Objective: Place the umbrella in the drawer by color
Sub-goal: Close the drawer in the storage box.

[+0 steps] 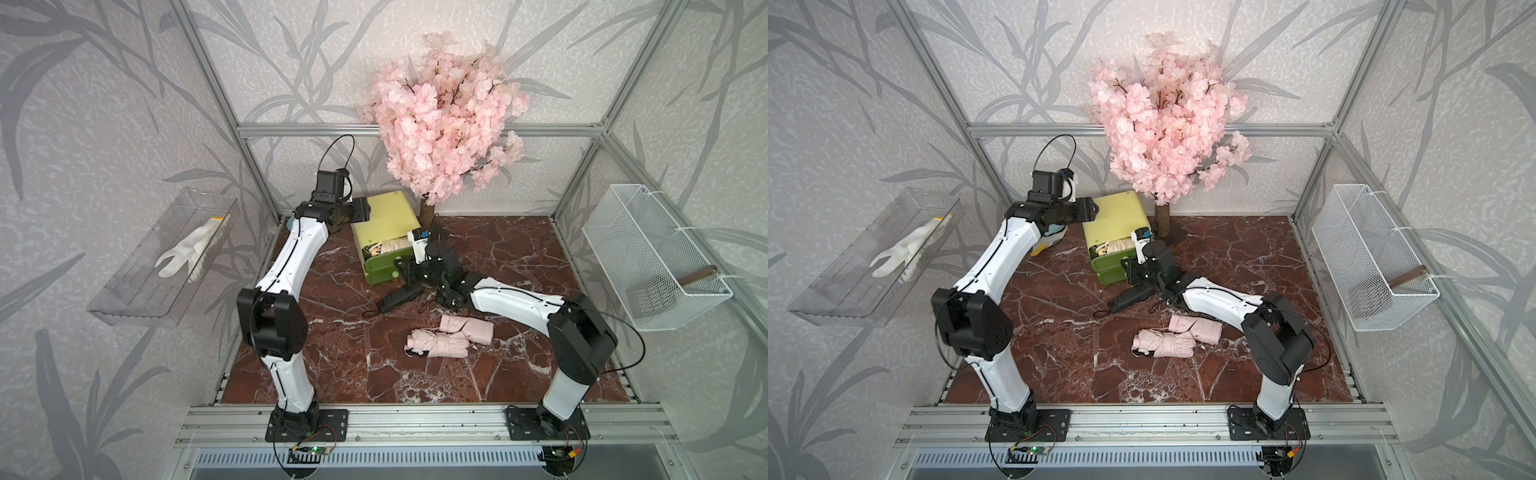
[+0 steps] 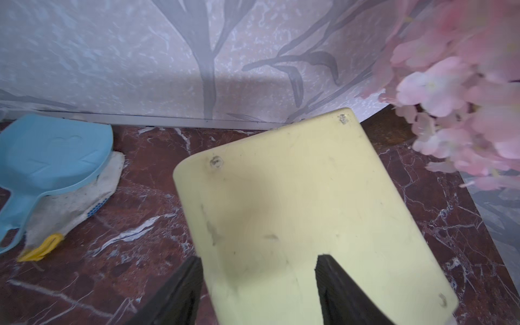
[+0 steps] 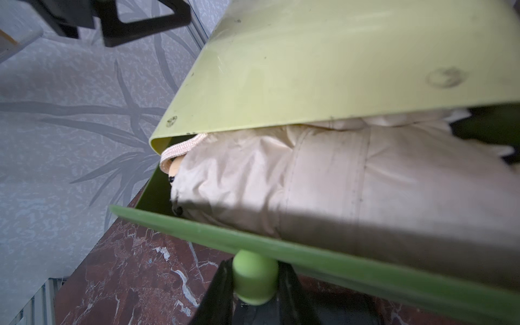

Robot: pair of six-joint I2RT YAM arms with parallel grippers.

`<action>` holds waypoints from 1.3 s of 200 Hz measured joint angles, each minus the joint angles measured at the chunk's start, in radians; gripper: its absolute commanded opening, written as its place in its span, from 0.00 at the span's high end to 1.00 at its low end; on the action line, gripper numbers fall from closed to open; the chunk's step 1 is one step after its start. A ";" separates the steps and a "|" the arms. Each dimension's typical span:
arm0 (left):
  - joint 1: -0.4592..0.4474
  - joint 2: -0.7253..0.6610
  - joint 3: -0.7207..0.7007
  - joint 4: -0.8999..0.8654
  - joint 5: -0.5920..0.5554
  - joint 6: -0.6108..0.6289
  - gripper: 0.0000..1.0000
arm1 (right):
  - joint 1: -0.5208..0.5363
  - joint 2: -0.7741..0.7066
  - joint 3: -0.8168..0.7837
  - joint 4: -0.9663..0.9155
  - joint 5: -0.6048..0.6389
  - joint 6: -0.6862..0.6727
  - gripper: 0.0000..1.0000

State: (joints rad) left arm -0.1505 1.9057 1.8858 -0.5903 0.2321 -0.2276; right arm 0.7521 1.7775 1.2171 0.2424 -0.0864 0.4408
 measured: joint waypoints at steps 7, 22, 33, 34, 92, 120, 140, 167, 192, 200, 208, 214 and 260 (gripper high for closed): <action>0.006 0.036 0.025 0.000 -0.003 0.004 0.32 | -0.003 0.006 0.006 -0.001 -0.002 0.000 1.00; 0.026 0.083 0.080 -0.005 0.023 0.005 0.32 | -0.010 0.018 0.019 0.000 -0.012 0.000 1.00; 0.033 0.106 0.106 -0.009 0.032 0.007 0.32 | -0.015 0.023 0.029 -0.002 -0.018 0.000 1.00; 0.034 0.108 0.108 -0.009 0.032 0.007 0.32 | -0.015 0.023 0.029 -0.002 -0.019 0.000 1.00; 0.037 0.104 0.076 0.016 0.034 0.007 0.32 | -0.034 0.076 0.109 -0.037 -0.045 -0.004 1.00; 0.037 0.093 0.054 0.037 0.034 0.007 0.32 | -0.038 0.116 0.160 -0.039 -0.045 -0.005 1.00; 0.037 0.092 0.049 0.042 0.034 0.007 0.33 | -0.040 0.132 0.179 -0.040 -0.044 -0.005 1.00; 0.038 0.091 0.048 0.043 0.035 0.007 0.33 | -0.043 0.159 0.212 -0.041 -0.035 -0.011 1.00; 0.038 0.086 0.037 0.051 0.035 0.006 0.33 | -0.043 0.178 0.235 -0.039 -0.027 -0.016 0.97; 0.038 0.085 0.035 0.053 0.036 0.006 0.33 | -0.043 0.179 0.237 -0.039 -0.026 -0.019 0.97; 0.039 0.085 0.034 0.057 0.037 0.005 0.33 | -0.043 0.182 0.240 -0.039 -0.026 -0.019 0.94; 0.039 0.084 0.031 0.061 0.037 0.003 0.33 | -0.043 0.183 0.241 -0.039 -0.026 -0.020 0.90; 0.039 0.078 0.020 0.068 0.037 -0.011 0.33 | -0.042 0.188 0.249 -0.042 -0.018 -0.021 0.64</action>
State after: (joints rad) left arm -0.1116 1.9835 1.9060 -0.5228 0.2687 -0.2390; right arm 0.7105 1.9659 1.4658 0.2008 -0.1043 0.4198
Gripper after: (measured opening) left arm 0.671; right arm 0.317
